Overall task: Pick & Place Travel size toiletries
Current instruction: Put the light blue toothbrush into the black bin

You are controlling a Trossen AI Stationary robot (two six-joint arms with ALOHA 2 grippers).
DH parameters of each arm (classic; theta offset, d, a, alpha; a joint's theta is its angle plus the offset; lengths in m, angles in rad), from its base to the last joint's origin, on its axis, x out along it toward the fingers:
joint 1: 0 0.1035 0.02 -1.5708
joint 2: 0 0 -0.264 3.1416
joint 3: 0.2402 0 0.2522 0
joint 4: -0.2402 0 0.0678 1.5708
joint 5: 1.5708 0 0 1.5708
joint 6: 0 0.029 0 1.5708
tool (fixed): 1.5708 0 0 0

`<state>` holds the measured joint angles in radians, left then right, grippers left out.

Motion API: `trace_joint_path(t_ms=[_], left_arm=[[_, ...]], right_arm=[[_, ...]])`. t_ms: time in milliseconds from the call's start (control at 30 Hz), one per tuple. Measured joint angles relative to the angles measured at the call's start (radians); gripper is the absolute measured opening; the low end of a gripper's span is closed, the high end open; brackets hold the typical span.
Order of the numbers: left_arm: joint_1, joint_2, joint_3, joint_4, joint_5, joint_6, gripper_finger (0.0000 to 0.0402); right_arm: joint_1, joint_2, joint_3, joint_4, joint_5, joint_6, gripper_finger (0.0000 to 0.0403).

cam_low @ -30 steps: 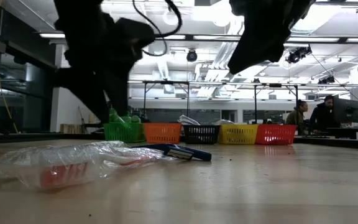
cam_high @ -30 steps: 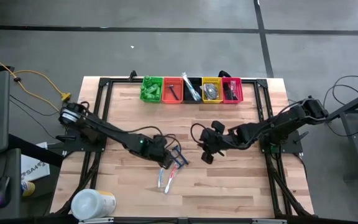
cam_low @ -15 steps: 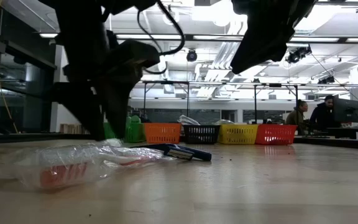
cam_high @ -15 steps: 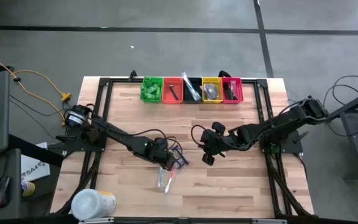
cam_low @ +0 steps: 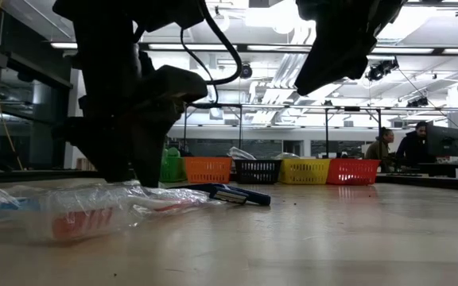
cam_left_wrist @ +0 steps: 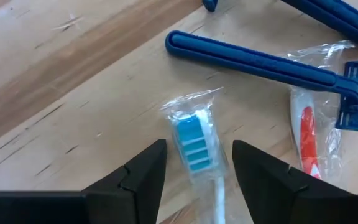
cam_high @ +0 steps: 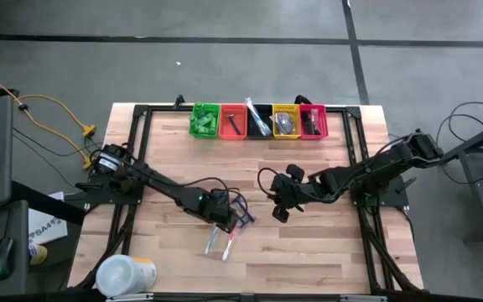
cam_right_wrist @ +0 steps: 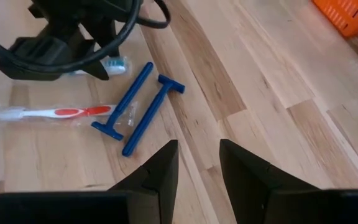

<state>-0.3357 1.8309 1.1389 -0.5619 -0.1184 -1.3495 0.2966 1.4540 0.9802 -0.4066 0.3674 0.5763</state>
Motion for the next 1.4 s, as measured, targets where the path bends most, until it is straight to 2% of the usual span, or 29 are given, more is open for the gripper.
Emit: trace_joint_path(t_ms=[200,400,600,833,1033,1233,1400], left_arm=[[-0.033,0.001,0.0,-0.027,0.001,-0.014,0.0178],[-0.064,0.001,0.0,-0.036,0.024,-0.017,0.0125],[-0.079,0.001,0.0,-0.026,0.091,-0.011,0.0076],[-0.078,-0.007,0.0,-0.033,0.096,0.086,0.0059],[-0.078,-0.035,-0.005,-0.075,-0.001,0.175,0.0056],[-0.086,-0.08,-0.004,-0.129,-0.16,0.22,0.0056],[-0.092,-0.121,-0.003,-0.174,-0.254,0.256,0.0056]], right_arm=[[0.0,0.0,0.0,-0.001,-0.002,0.002,0.0111],[0.0,0.0,0.0,-0.004,-0.004,0.005,0.0111],[0.0,0.0,0.0,-0.001,-0.004,0.006,0.0111],[0.001,0.0,0.0,-0.001,-0.004,0.006,0.0111],[0.018,0.0,0.0,-0.001,-0.001,0.005,0.0111],[0.02,0.0,0.0,-0.003,0.009,0.003,0.0111],[0.05,0.01,-0.002,-0.004,0.114,-0.005,0.0111]])
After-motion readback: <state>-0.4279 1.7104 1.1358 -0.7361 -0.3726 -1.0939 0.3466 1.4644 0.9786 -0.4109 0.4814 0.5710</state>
